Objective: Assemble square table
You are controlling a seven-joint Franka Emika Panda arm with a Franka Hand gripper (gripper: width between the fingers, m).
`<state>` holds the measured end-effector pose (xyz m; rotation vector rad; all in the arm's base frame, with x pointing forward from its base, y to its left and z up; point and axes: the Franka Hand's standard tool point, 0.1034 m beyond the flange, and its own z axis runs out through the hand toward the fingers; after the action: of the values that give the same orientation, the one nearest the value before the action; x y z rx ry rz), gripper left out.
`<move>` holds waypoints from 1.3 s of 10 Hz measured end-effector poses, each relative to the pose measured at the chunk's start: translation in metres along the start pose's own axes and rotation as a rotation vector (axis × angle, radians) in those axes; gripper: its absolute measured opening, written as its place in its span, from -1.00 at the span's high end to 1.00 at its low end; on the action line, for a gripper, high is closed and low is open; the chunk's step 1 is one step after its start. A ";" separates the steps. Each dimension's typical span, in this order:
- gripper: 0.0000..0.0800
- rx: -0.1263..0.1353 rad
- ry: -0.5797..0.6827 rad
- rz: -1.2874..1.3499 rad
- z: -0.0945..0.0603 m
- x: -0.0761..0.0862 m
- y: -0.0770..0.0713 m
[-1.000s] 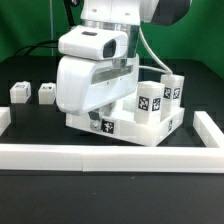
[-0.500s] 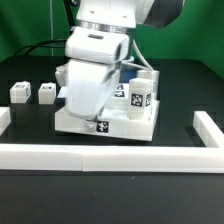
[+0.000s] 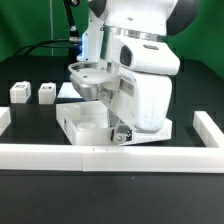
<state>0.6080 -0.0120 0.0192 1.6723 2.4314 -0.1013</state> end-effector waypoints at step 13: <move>0.84 0.212 0.007 -0.671 -0.008 0.089 0.022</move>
Offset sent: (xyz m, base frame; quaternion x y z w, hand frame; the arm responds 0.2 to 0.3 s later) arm 0.0000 0.0000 0.0000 0.0000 0.0000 -0.1296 0.9916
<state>0.5964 0.0785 0.0114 0.8400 2.9598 -0.4540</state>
